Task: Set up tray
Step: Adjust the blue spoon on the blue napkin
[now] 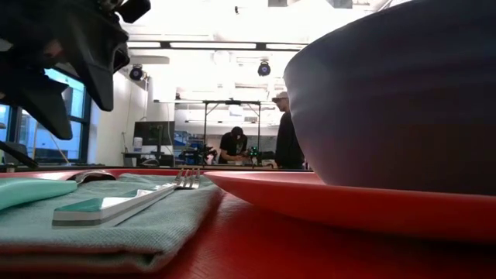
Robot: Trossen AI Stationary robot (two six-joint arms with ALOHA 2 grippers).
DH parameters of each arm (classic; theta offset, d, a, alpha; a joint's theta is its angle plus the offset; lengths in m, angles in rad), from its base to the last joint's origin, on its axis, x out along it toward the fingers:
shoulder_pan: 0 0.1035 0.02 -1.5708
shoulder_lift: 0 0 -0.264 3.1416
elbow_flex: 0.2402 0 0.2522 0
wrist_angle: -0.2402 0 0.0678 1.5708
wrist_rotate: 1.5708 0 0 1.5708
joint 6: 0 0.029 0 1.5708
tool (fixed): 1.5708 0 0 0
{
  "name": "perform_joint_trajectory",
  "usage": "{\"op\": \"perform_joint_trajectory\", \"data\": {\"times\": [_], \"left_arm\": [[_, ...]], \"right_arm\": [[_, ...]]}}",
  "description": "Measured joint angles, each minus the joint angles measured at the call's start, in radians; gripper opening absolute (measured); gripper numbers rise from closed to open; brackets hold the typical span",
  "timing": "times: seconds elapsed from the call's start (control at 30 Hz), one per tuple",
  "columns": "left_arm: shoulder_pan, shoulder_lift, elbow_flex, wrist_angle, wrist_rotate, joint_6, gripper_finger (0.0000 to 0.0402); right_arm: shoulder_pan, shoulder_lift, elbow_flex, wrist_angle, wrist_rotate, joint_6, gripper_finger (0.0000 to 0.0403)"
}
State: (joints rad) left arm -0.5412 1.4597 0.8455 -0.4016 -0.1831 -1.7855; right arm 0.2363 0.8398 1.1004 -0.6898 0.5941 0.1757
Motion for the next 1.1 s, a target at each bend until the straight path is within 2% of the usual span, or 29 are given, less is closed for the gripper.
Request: {"op": "perform_joint_trajectory", "data": {"times": [0.2, 0.33, 0.53, 0.8, 0.97, 1.1], "left_arm": [[0.007, 0.005, 0.0, 0.024, 0.037, -0.005, 0.0262], [0.007, 0.052, -0.001, 0.084, 0.051, -0.01, 0.0262], [0.019, 0.171, 0.094, 0.097, 0.071, -0.01, 0.0262], [0.031, 0.293, 0.3, -0.149, 0.183, -0.008, 0.0262], [0.031, 0.344, 0.438, -0.387, 0.2, -0.008, 0.0262], [0.031, 0.357, 0.514, -0.424, 0.2, -0.007, 0.0262]], "right_arm": [[0.0, 0.0, 0.0, -0.001, -0.037, 0.004, 0.0218], [0.0, 0.0, 0.0, -0.001, -0.059, 0.005, 0.0218], [0.0, -0.004, -0.002, -0.002, -0.082, 0.003, 0.0218], [0.0, -0.005, -0.002, -0.001, -0.119, 0.002, 0.0218], [0.0, -0.005, -0.002, -0.008, -0.134, 0.002, 0.0218], [0.0, -0.004, -0.002, -0.008, -0.141, -0.001, 0.0218]]}}
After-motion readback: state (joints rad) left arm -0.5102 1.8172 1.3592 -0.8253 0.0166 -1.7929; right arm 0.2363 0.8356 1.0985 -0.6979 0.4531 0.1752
